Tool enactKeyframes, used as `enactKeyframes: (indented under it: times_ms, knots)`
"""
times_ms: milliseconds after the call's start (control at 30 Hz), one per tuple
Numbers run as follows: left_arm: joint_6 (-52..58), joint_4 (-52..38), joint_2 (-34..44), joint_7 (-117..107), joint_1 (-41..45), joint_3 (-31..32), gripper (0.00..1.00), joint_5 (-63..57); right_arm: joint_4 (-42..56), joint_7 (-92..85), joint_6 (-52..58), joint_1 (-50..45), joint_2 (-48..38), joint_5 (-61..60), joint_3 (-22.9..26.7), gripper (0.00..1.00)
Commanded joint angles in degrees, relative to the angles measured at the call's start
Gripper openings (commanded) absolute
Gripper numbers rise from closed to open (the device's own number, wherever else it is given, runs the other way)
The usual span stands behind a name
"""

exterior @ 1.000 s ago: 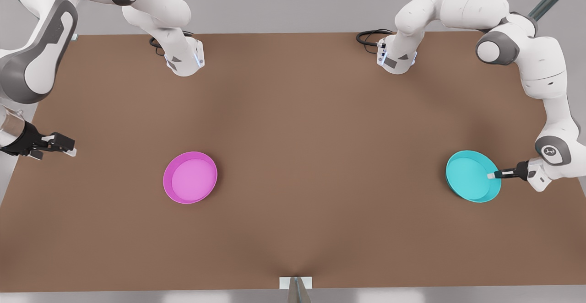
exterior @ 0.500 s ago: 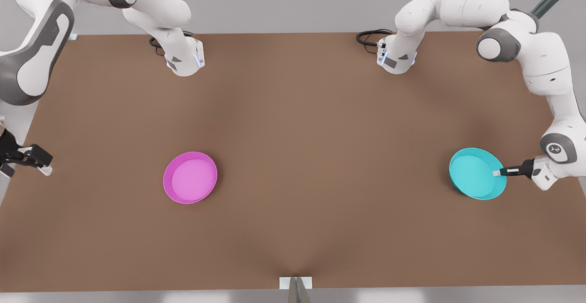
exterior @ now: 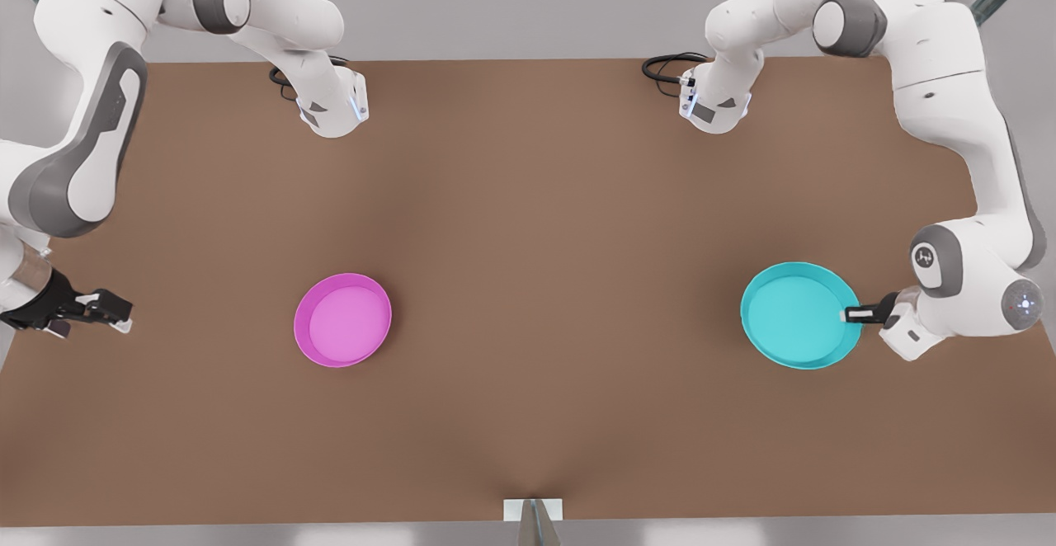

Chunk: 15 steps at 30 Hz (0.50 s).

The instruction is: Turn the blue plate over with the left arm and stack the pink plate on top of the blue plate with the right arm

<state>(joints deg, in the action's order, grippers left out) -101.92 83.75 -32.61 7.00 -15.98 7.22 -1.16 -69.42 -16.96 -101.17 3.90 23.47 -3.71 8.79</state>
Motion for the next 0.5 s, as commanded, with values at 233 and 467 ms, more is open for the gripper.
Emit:
enactKeyframes:
  times_ms: [233, 467]
  knots:
    - [16.2, -2.1, 2.1, -47.9, 1.0, 26.0, 0.21, -23.7, 0.2, -0.1, 2.7, 1.3, -0.4, 0.0, 0.4, 1.0]
    - [28.6, -2.1, 1.3, -60.4, 18.3, 27.9, 0.21, -46.5, 0.2, -0.1, 3.2, 1.4, -0.4, 0.1, 0.4, 1.0]
